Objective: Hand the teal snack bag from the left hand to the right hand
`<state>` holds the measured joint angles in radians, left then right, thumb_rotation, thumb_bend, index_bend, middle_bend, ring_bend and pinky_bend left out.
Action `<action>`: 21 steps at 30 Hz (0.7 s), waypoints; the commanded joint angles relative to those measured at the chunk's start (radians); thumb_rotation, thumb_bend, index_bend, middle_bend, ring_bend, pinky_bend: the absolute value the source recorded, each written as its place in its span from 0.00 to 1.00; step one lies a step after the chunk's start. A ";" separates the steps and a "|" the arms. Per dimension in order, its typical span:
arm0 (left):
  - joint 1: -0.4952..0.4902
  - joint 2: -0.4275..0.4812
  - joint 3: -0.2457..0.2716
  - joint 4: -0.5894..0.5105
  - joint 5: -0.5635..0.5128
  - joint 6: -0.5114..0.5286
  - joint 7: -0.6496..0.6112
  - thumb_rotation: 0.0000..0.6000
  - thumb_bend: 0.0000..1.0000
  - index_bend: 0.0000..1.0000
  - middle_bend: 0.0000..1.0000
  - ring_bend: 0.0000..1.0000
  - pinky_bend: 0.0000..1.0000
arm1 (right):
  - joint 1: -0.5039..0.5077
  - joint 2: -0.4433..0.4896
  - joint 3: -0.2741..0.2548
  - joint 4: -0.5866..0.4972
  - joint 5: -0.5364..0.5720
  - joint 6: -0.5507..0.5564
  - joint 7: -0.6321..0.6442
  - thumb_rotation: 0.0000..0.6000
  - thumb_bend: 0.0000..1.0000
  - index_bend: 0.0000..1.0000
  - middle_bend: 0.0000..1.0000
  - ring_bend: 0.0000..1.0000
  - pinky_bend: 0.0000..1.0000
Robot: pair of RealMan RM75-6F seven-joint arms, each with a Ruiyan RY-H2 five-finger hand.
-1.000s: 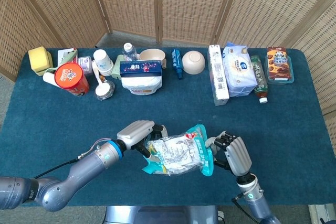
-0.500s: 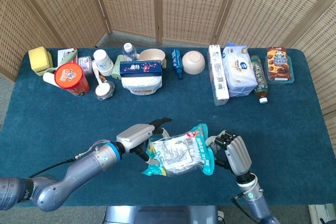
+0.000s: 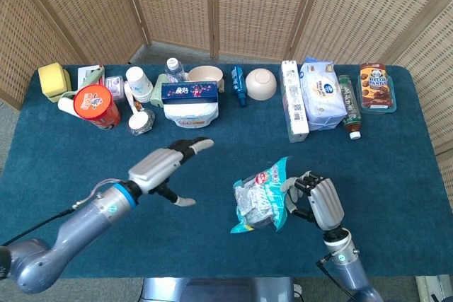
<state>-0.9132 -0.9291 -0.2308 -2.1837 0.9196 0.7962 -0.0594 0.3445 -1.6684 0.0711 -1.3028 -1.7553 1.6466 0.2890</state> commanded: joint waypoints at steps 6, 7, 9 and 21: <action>0.192 0.167 0.051 0.019 0.261 0.056 -0.129 1.00 0.01 0.00 0.00 0.00 0.00 | 0.003 0.008 0.008 0.003 0.006 0.000 0.003 1.00 1.00 0.86 0.81 0.72 0.60; 0.212 0.181 0.062 0.031 0.289 0.064 -0.142 1.00 0.01 0.00 0.00 0.00 0.00 | 0.004 0.010 0.010 -0.001 0.006 0.001 0.003 1.00 1.00 0.86 0.81 0.72 0.60; 0.262 0.204 0.088 0.069 0.357 0.093 -0.172 1.00 0.01 0.00 0.00 0.00 0.00 | 0.007 0.015 0.014 -0.013 0.005 0.003 -0.001 1.00 1.00 0.86 0.81 0.72 0.60; 0.523 0.153 0.219 0.328 0.621 0.394 -0.280 1.00 0.01 0.00 0.00 0.00 0.00 | 0.026 0.054 0.047 -0.169 0.028 -0.027 -0.038 1.00 1.00 0.86 0.81 0.72 0.60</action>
<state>-0.4350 -0.7541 -0.0421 -1.9098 1.5063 1.1261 -0.3268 0.3666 -1.6233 0.1125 -1.4503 -1.7296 1.6255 0.2599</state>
